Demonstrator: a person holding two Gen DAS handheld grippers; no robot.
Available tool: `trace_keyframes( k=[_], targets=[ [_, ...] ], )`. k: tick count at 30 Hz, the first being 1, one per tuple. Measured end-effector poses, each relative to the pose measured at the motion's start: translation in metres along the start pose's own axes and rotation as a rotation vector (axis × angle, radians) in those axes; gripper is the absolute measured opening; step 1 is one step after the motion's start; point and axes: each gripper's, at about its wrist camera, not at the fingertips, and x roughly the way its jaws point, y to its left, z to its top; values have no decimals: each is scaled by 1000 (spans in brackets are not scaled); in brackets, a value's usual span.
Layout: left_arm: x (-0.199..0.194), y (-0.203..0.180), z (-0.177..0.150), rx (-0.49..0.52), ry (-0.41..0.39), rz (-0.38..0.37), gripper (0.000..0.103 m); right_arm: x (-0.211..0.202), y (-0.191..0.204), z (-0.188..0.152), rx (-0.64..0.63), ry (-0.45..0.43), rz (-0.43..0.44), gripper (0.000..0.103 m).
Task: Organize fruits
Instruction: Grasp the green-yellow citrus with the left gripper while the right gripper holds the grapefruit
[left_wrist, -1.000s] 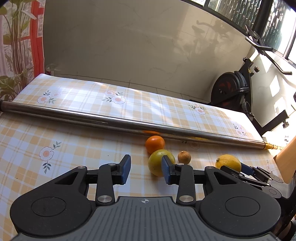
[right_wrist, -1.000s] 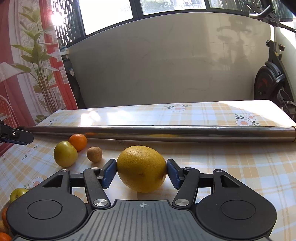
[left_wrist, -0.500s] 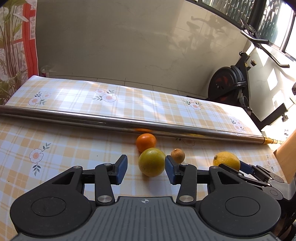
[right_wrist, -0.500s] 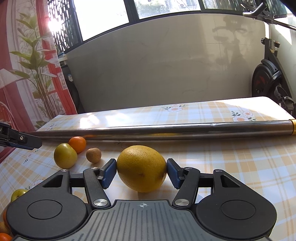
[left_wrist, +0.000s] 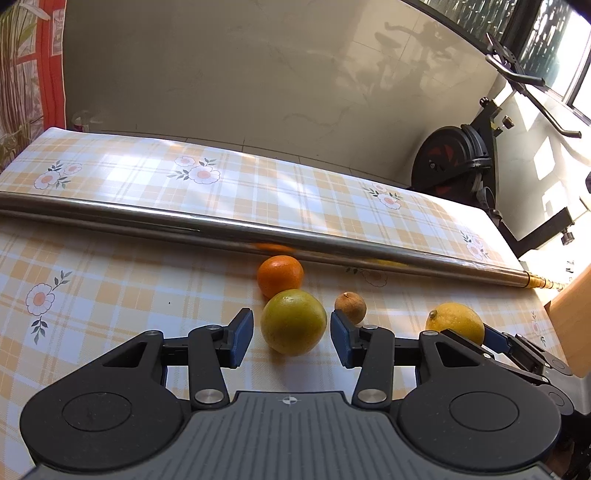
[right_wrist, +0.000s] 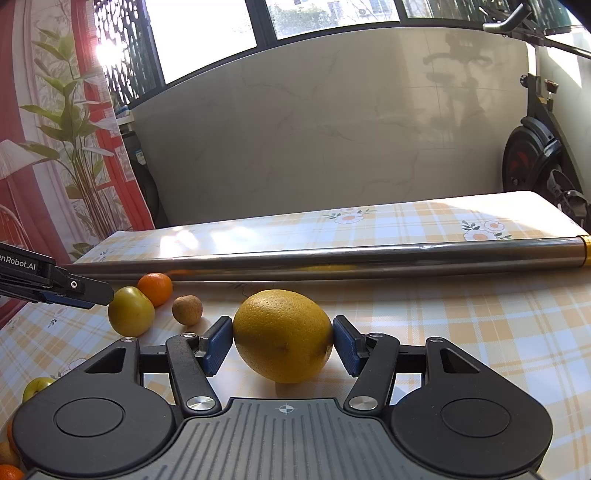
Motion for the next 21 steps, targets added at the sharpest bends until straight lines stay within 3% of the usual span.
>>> trace_keyframes(
  k=[15,21],
  targets=[
    [46,-3,1,-46,66,2,49,0,0,0,0,0,0,55],
    [43,-2,-5,-20,56,-14,49,-1,0,0,3,0,2,55]
  ],
)
